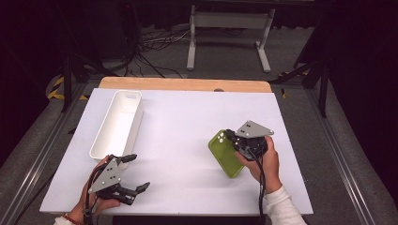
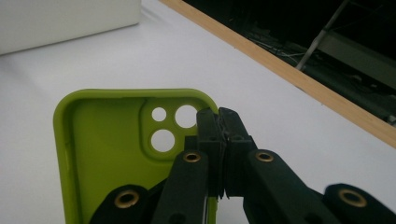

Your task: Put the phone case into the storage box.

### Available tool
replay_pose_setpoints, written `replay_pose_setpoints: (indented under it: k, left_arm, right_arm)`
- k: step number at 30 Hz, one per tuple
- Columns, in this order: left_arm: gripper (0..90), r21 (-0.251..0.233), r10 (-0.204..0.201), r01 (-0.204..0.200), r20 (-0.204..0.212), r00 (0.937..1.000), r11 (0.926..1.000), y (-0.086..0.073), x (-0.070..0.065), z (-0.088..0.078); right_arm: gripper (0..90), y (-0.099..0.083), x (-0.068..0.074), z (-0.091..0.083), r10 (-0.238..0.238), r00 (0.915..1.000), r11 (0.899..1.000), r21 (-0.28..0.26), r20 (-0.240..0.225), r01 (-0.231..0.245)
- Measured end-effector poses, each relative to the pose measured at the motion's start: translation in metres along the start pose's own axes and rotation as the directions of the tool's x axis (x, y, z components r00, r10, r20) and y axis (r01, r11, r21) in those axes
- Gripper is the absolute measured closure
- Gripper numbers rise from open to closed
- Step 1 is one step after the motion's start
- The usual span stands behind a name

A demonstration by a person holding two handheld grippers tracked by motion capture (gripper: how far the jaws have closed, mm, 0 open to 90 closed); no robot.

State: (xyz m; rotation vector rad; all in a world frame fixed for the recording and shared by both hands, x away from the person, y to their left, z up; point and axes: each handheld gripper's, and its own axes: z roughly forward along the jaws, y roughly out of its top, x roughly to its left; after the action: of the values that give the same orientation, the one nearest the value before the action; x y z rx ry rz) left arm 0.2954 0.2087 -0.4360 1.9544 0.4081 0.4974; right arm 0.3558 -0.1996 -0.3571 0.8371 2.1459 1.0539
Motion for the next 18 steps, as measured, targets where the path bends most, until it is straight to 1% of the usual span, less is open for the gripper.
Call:
replay_pose_setpoints:
  k: [3,4,6,7,9,13,16,17,18]
  left_arm:
    - [5.9,-0.007,-0.013,0.013,-0.021,0.9997,0.9999,0.002,-0.001,0.002]
    - [6.7,-0.007,-0.013,0.013,-0.021,0.9997,0.9999,0.002,-0.001,0.002]
    - [8.0,-0.025,-0.029,0.028,-0.046,0.9985,0.9993,0.006,-0.002,0.006]
    - [8.0,-0.030,-0.032,0.031,-0.048,0.9983,0.9991,0.007,-0.002,0.008]
    - [9.0,-0.029,-0.030,0.029,-0.052,0.9982,0.9992,0.009,-0.003,0.010]
    - [9.1,-0.030,-0.018,0.016,-0.065,0.9977,0.9994,0.015,-0.009,0.021]
    - [7.0,-0.033,-0.035,0.032,-0.072,0.9968,0.9989,0.019,-0.011,0.029]
    - [7.0,-0.030,-0.029,0.027,-0.076,0.9967,0.9992,0.023,-0.011,0.032]
    - [7.4,-0.030,-0.029,0.027,-0.076,0.9967,0.9992,0.023,-0.011,0.032]
  right_arm:
    - [89.3,0.001,0.004,-0.001,0.002,1.0000,1.000,-0.029,0.005,-0.002]
    - [89.3,0.002,0.005,0.000,0.004,1.0000,0.999,-0.037,0.007,-0.004]
    - [89.3,0.002,0.007,0.000,0.008,0.9999,0.999,-0.052,0.012,-0.007]
    - [89.3,0.003,0.007,0.001,0.011,0.9999,0.998,-0.057,0.011,-0.010]
    - [89.3,0.003,0.008,0.001,0.010,0.9999,0.998,-0.059,0.010,-0.010]
    - [89.3,0.004,0.011,0.002,0.025,0.9994,0.995,-0.096,0.023,-0.023]
    - [89.3,0.005,0.013,0.003,0.034,0.9990,0.993,-0.113,0.028,-0.030]
    - [89.3,0.005,0.013,0.004,0.042,0.9987,0.992,-0.119,0.028,-0.038]
    - [89.3,0.005,0.013,0.004,0.042,0.9987,0.992,-0.119,0.028,-0.038]
